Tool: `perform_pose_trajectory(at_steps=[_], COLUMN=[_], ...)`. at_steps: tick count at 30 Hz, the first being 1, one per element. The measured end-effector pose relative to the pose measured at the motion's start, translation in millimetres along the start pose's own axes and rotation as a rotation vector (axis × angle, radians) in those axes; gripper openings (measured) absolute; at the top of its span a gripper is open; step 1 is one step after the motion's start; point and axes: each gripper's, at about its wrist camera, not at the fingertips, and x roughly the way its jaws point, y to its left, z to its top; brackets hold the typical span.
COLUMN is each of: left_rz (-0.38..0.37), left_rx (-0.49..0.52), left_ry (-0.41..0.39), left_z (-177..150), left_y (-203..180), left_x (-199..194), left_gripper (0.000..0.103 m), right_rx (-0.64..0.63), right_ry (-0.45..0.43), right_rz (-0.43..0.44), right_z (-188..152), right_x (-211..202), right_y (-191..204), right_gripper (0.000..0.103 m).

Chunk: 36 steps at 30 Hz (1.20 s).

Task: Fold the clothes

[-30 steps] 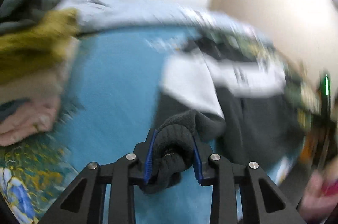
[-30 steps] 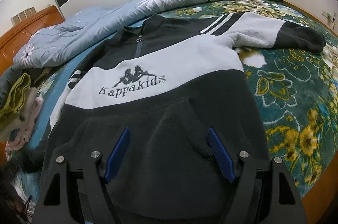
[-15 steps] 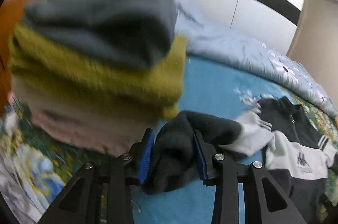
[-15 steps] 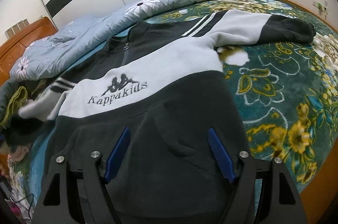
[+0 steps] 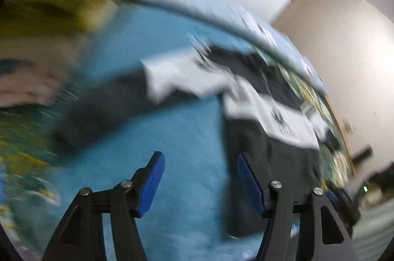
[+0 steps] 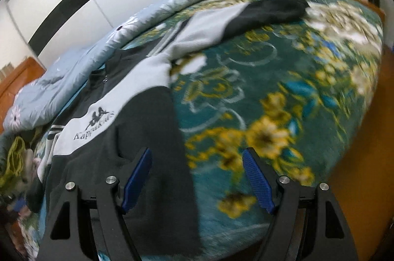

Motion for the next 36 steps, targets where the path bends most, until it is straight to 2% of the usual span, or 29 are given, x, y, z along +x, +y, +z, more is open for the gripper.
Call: perform_pose_trajectory(at_steps=[1, 3, 7, 12, 15, 18, 21, 27, 29, 32, 33, 35, 36], left_rz=[-0.039, -0.069, -0.111, -0.149, -0.208, -0.236, -0.309, -0.429, -0.467, -0.498, -0.503, -0.501, -0.495], left_rx=[-0.004, -0.027, -0.057, -0.030, -0.050, -0.059, -0.099, -0.222, -0.248, -0.270, -0.273, -0.281, -0.284], left_ry=[0.047, 0.117, 0.230, 0.266, 0.309, 0.321, 0.356, 0.355, 0.353, 0.347, 0.344, 0.333, 0.326], left_z=[-4, -11, -28, -36, -40, -42, -38, -36, -36, -38, -38, -38, -39], left_y=[-5, -10, -19, -29, -27, -26, -22, -8, -4, -3, -4, -6, -8], left_x=[16, 37, 65, 70, 72, 69, 73, 79, 79, 81, 81, 81, 82], left_gripper=[0.066, 0.066, 0.066, 0.067, 0.068, 0.068, 0.068, 0.068, 0.068, 0.066, 0.066, 0.060, 0.046], right_rx=[0.012, 0.021, -0.016, -0.019, -0.015, -0.025, 0.041, 0.192, 0.220, 0.282, 0.284, 0.282, 0.281], right_ry=[0.014, 0.041, 0.054, 0.096, 0.132, 0.144, 0.161, 0.184, 0.174, 0.175, 0.179, 0.181, 0.174], right_rz=[0.015, 0.057, 0.082, 0.226, 0.325, 0.366, 0.435, 0.568, 0.605, 0.671, 0.659, 0.632, 0.618], right_z=[-3, -8, -16, -24, -27, -32, -32, -26, -22, -19, -19, -19, -18], right_x=[0, 0, -3, 1, 3, 0, -2, 13, 13, 14, 15, 15, 13], right_y=[-4, -9, -5, 3, 8, 7, -7, -21, -23, -27, -26, -23, -21], right_gripper=[0.077, 0.077, 0.077, 0.077, 0.077, 0.077, 0.077, 0.077, 0.070, 0.036, 0.016, 0.014, 0.012])
